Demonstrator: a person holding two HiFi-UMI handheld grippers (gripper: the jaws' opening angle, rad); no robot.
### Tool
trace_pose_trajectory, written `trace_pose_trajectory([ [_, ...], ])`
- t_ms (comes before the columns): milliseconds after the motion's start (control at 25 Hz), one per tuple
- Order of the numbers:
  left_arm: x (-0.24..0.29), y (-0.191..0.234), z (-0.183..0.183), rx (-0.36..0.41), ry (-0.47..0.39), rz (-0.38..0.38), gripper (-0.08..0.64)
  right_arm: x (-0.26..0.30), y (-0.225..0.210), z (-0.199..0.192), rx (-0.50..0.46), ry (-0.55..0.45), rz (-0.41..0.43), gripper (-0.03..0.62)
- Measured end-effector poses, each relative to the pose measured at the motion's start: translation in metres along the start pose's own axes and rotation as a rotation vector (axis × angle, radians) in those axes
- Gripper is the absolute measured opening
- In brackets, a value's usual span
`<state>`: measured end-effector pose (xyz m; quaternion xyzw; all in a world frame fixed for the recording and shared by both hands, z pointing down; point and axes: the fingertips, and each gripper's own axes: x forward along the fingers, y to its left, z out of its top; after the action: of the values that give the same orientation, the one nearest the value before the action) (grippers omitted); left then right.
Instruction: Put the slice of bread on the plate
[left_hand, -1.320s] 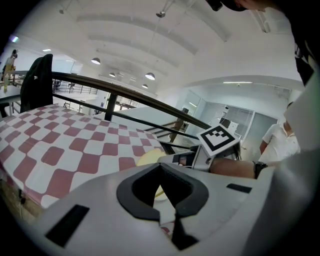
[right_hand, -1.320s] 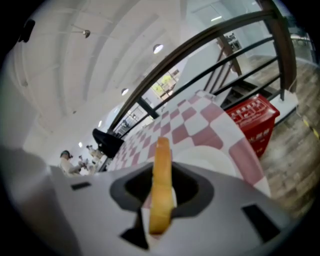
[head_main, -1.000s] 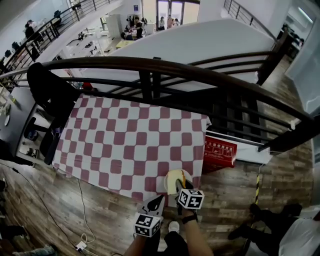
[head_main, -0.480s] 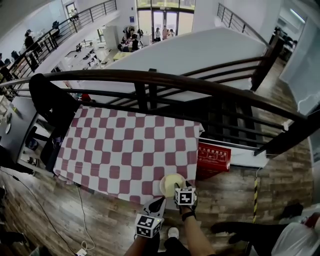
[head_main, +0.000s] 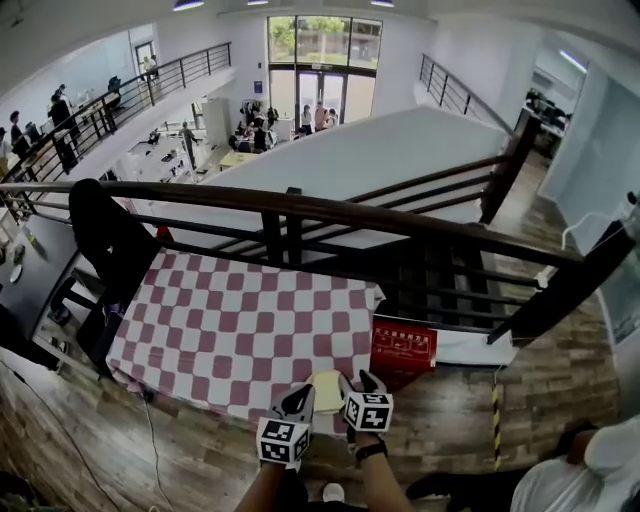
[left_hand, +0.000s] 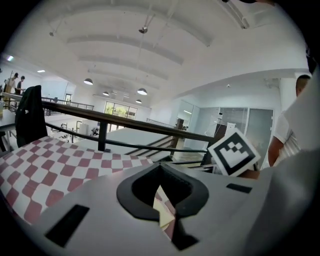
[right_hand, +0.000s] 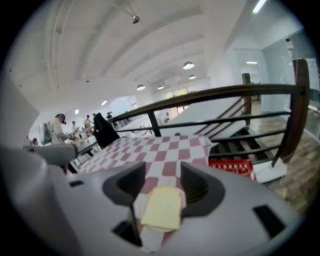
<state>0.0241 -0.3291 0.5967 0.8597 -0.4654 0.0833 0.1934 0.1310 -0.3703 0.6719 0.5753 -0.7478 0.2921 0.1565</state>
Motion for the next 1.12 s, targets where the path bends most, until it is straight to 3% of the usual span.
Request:
trace_pose_trajectory([
  [120,0.001,-0.003,0.035,0.027,-0.058,0.004,0.017,-0.03,0.019,0.039,-0.04,-0.105,0.047,0.206],
  [240,-0.002,-0.012,0.067,0.052,-0.108,-0.001,0.017,-0.062,0.037,0.083,-0.119,-0.241,0.057,0.116],
  [360,-0.006,-0.025,0.097,0.09,-0.167,-0.01,0.017,-0.093,0.054,0.127,-0.166,-0.357,0.08,0.082],
  [560,-0.021,-0.044,0.139,0.149,-0.253,-0.014,0.017,-0.139,0.072,0.17,-0.204,-0.491,0.095,0.026],
  [800,-0.035,-0.048,0.173,0.188,-0.323,-0.004,0.017,-0.151,0.073,0.176,-0.242,-0.484,0.059,0.014],
  [1000,-0.038,-0.045,0.176,0.139,-0.332,-0.012,0.017,-0.163,0.084,0.182,-0.282,-0.525,0.06,0.014],
  [1120,-0.039,-0.047,0.182,0.151,-0.344,-0.016,0.017,-0.169,0.092,0.188,-0.293,-0.548,0.069,0.014],
])
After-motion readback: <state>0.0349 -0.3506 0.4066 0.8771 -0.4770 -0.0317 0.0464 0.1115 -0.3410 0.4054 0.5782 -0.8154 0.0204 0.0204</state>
